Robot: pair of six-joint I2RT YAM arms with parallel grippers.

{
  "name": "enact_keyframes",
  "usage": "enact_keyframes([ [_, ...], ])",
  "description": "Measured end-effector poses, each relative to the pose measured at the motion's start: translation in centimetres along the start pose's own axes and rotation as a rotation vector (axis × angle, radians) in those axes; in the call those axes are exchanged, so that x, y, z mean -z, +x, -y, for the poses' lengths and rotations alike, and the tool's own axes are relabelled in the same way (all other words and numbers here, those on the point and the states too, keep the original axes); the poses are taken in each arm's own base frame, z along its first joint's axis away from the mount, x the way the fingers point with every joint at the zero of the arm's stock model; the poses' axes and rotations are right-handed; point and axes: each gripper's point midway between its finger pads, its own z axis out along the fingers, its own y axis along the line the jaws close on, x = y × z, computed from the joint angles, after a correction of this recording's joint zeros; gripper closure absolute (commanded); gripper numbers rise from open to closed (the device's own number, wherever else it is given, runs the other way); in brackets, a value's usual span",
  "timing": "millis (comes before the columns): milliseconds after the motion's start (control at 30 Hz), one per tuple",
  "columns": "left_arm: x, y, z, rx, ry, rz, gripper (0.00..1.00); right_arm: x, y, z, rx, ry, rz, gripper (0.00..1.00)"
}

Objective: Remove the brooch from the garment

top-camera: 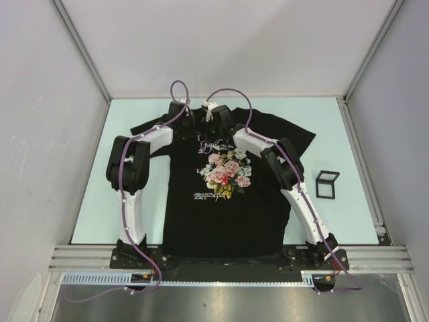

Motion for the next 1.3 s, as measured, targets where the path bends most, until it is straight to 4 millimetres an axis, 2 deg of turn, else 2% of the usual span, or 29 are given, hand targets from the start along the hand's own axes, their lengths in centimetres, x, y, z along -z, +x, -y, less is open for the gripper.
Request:
enact_keyframes([
  [633,-0.4,0.1,0.5,-0.041,-0.038,-0.017,1.00,0.1,0.1,0.0,0.021,-0.003,0.080,1.00],
  [1300,-0.3,-0.1,-0.1,-0.071,-0.060,0.029,1.00,0.7,-1.3,-0.2,-0.142,0.031,0.071,1.00],
])
